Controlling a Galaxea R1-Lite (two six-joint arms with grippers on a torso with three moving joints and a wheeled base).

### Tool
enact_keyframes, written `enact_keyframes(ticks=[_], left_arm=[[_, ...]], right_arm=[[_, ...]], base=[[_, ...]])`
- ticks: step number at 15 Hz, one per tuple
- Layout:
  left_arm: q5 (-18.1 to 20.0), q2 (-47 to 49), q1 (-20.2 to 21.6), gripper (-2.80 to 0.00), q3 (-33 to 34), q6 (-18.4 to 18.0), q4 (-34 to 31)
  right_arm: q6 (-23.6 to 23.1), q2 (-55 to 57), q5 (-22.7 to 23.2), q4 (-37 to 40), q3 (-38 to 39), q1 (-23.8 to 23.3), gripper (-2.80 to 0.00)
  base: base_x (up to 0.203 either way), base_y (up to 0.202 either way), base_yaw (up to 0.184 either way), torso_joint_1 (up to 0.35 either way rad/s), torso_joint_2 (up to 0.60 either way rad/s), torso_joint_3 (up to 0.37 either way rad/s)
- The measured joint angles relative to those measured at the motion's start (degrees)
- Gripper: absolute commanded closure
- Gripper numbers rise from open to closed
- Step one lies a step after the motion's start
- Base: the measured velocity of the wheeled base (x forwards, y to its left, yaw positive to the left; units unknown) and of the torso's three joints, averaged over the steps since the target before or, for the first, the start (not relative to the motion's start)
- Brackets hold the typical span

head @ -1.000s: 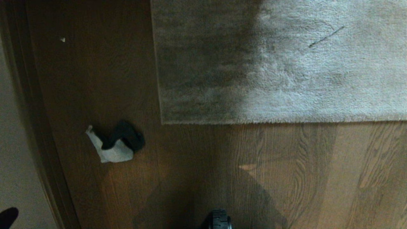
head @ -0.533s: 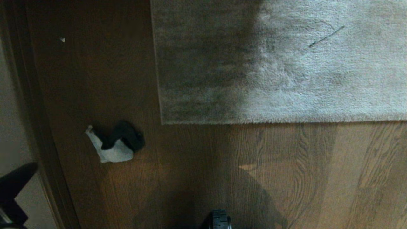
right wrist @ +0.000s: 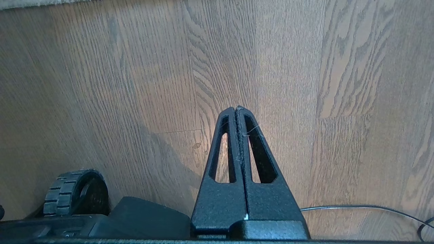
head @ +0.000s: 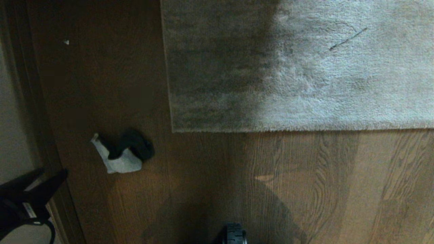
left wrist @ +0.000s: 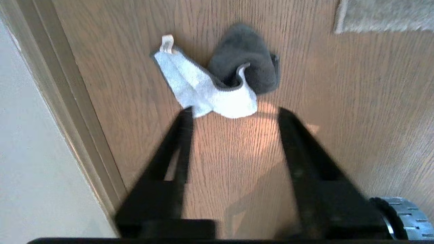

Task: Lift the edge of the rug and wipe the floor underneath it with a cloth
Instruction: Pick up the rag

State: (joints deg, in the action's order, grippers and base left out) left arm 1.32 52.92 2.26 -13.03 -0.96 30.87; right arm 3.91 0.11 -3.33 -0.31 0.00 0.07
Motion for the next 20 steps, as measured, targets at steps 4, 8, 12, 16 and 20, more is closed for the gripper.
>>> enact_keyframes(ticks=[4, 8, 12, 16, 20], left_arm=[[0.5, 1.8, -0.1, -2.80, 0.2, 0.0, 0.0], [0.6, 5.3, -0.3, -2.80, 0.3, 0.0, 3.1], [0.6, 12.6, -0.3, -2.80, 0.4, 0.0, 12.4], [0.7, 20.7, -0.2, -2.80, 0.3, 0.0, 21.8], [0.7, 29.1, -0.1, -2.80, 0.4, 0.2, 32.0]], right_arm=[[0.0, 0.0, 0.0, 0.0, 0.0, 0.0, 0.00], [0.0, 0.0, 0.0, 0.0, 0.0, 0.0, 0.00], [0.0, 0.0, 0.0, 0.0, 0.0, 0.0, 0.00], [0.0, 0.0, 0.0, 0.0, 0.0, 0.0, 0.00], [0.0, 0.0, 0.0, 0.0, 0.0, 0.0, 0.00]], base=[[0.000, 0.000, 0.000, 0.000, 0.00, 0.000], [0.000, 0.000, 0.000, 0.000, 0.00, 0.000], [0.000, 0.000, 0.000, 0.000, 0.00, 0.000], [0.000, 0.000, 0.000, 0.000, 0.00, 0.000], [0.000, 0.000, 0.000, 0.000, 0.00, 0.000]])
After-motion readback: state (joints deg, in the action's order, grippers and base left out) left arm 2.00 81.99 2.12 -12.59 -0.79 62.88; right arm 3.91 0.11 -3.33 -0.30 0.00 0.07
